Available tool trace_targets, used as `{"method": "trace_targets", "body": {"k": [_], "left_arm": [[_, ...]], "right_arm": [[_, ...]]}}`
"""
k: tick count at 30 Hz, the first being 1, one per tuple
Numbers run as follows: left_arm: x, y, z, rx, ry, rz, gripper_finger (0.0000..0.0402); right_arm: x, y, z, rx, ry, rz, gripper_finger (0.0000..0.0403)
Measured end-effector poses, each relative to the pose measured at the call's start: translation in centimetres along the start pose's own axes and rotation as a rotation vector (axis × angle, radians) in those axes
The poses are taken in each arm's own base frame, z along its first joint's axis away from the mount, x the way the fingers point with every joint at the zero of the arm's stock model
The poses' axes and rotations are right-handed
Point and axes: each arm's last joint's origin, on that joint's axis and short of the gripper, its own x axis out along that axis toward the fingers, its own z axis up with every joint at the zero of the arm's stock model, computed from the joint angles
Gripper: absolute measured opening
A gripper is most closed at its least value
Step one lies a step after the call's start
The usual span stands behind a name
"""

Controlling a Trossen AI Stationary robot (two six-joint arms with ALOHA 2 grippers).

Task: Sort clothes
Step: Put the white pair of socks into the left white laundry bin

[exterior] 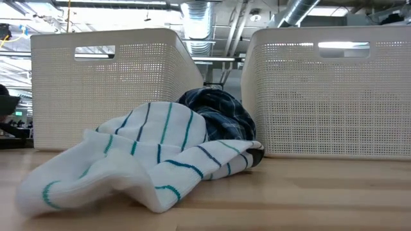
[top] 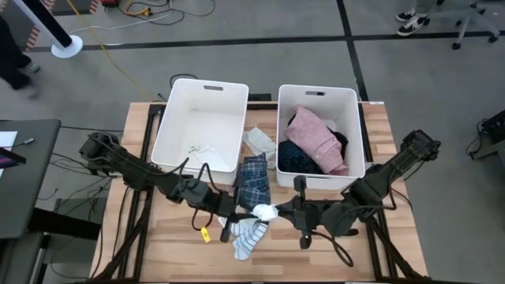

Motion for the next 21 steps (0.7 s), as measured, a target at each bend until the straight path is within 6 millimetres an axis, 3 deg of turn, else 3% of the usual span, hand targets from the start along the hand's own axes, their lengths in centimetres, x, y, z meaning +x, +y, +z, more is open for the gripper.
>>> {"method": "trace_targets", "body": {"k": [7, 13, 21], "left_arm": [[-0.3, -0.5, 0.2, 0.055, 0.021, -0.023, 0.0004], [-2.4, -0.5, 2.3, 0.096, 0.027, -0.015, 0.0002], [-5.5, 0.4, 4.7, 0.121, 0.068, 0.027, 0.0001]], "right_arm": [[-0.4, 0.5, -0.4, -0.014, 0.033, 0.018, 0.0056], [-1.0, 1.3, -0.8, -0.044, 0.065, 0.045, 0.0071], [-1.3, 1.7, -0.6, -0.013, 0.049, 0.056, 0.0166]]}}
